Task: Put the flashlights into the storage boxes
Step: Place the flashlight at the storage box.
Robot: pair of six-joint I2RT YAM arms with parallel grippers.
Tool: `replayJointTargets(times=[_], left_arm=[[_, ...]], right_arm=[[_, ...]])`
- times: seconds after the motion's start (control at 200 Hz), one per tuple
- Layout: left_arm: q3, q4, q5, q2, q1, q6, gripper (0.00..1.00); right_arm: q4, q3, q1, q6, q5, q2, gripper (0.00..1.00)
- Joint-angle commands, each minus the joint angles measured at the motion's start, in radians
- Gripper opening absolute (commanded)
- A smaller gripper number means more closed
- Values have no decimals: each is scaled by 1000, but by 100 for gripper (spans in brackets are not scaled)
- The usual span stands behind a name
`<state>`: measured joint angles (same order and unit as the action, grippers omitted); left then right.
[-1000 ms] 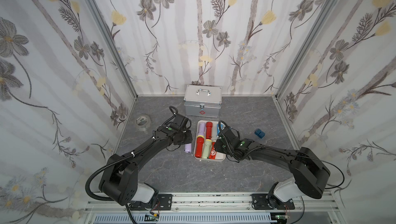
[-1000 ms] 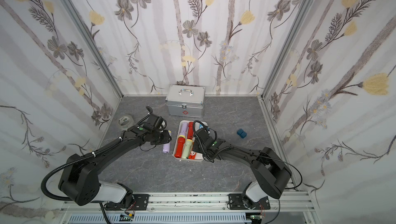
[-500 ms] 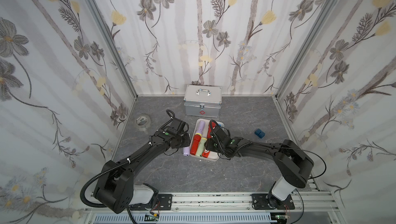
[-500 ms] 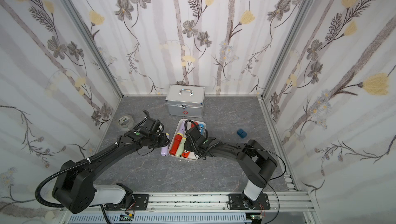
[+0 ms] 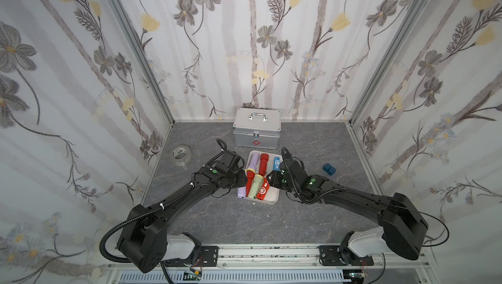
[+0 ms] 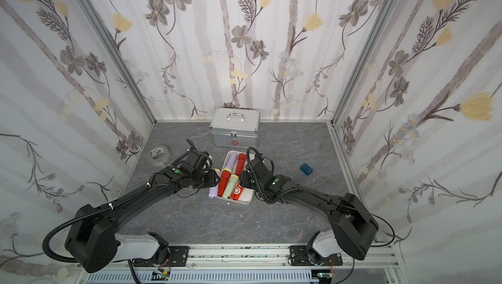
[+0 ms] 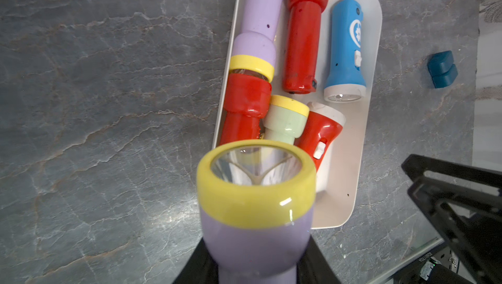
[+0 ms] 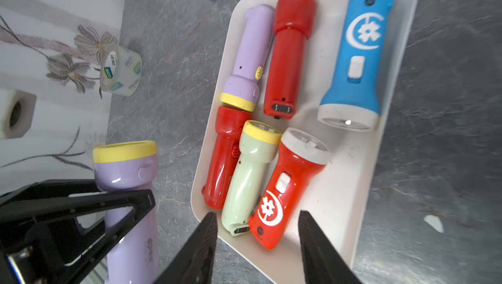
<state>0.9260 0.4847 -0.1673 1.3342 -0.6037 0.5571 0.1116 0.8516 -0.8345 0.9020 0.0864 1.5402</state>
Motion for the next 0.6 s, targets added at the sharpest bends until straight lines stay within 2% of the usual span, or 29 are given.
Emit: replayJointTargets(times=[0.0, 0.19, 0.335, 0.44, 0.595], left_arm=[[36, -14, 15, 26, -53, 22, 21], [162, 11, 42, 183, -187, 9, 21], [241, 29, 58, 278, -197, 3, 21], [294, 57, 56, 307, -185, 4, 21], [306, 77, 61, 296, -149, 16, 21]], right_arm=[[6, -66, 52, -14, 33, -72, 50], [6, -215, 188, -19, 20, -208, 50], [-5, -252, 212, -28, 16, -265, 50], [-28, -222, 211, -38, -30, -225, 48], [-33, -79, 203, -53, -42, -47, 48]])
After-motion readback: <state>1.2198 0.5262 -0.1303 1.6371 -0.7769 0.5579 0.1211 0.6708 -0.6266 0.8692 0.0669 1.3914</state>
